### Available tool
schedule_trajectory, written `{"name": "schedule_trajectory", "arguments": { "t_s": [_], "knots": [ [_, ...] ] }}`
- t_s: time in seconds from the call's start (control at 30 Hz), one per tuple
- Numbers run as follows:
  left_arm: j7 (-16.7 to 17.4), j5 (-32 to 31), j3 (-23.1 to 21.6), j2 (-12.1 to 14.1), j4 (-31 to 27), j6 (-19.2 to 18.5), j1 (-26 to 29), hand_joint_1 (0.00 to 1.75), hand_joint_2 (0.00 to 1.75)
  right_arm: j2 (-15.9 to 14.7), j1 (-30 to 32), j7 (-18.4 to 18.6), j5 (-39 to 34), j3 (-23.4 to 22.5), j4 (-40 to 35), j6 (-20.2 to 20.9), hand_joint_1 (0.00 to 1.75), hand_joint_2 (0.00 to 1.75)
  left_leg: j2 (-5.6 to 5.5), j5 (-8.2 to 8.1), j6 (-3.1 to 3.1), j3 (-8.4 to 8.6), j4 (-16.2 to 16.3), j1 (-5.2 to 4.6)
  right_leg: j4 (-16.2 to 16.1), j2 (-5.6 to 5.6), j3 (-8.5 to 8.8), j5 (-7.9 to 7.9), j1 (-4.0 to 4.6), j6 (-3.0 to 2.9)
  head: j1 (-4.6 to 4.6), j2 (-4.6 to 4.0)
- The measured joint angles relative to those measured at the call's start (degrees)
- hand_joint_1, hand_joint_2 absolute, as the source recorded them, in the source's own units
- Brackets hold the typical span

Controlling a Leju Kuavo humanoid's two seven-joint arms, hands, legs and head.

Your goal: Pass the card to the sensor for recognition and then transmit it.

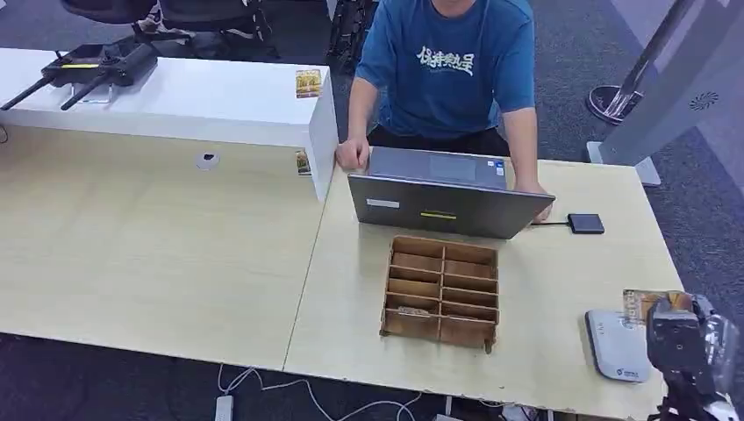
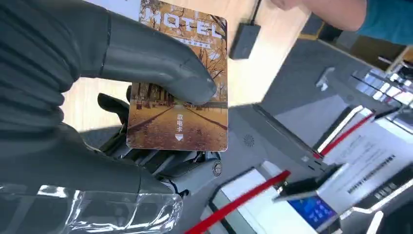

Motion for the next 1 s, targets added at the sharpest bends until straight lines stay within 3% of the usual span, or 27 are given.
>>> {"name": "schedule_trajectory", "arguments": {
  "t_s": [0.07,0.3,0.5,0.8,1.0],
  "knots": [
    [0.00,-0.07,0.00,-0.02,0.00,-0.02,0.00,0.00,0.00,-0.04,0.33,0.00,2.76,0.00,-1.17,-2.54,1.75,1.75,0.00,0.00,0.00,0.00,0.00,0.00,0.00,0.01,0.00,0.00,0.00,0.00,0.00,0.00],
    [0.00,-0.22,0.00,-0.02,0.00,-0.02,-0.01,0.00,0.00,-0.09,1.15,0.09,6.01,-0.02,-3.28,-4.81,1.75,1.75,0.00,0.00,0.00,0.00,0.00,0.00,0.00,0.01,-0.01,0.00,0.01,0.00,0.00,0.00],
    [0.46,-1.27,0.00,-0.02,0.00,-0.24,0.00,0.00,0.00,0.33,3.50,2.25,27.53,-1.18,-7.18,-15.49,1.75,1.75,0.00,0.00,0.00,0.00,0.00,0.01,0.00,0.01,-0.01,0.00,0.01,0.00,0.00,0.00],
    [1.16,-2.21,0.00,-0.04,0.00,-0.70,-0.01,0.00,0.00,4.59,4.84,3.50,47.56,-5.94,-11.23,-15.90,1.75,1.75,0.00,0.00,0.00,0.01,0.00,0.01,0.00,0.01,-0.01,0.00,0.01,0.00,0.02,0.00],
    [1.55,-2.45,0.00,-0.04,0.00,-0.98,-0.02,0.00,0.00,7.35,4.90,2.73,50.88,-9.75,-12.57,-15.93,1.75,1.75,0.00,0.00,0.00,0.01,0.00,0.00,0.00,0.02,-0.01,0.00,0.00,0.00,0.02,0.00]
  ]
}}
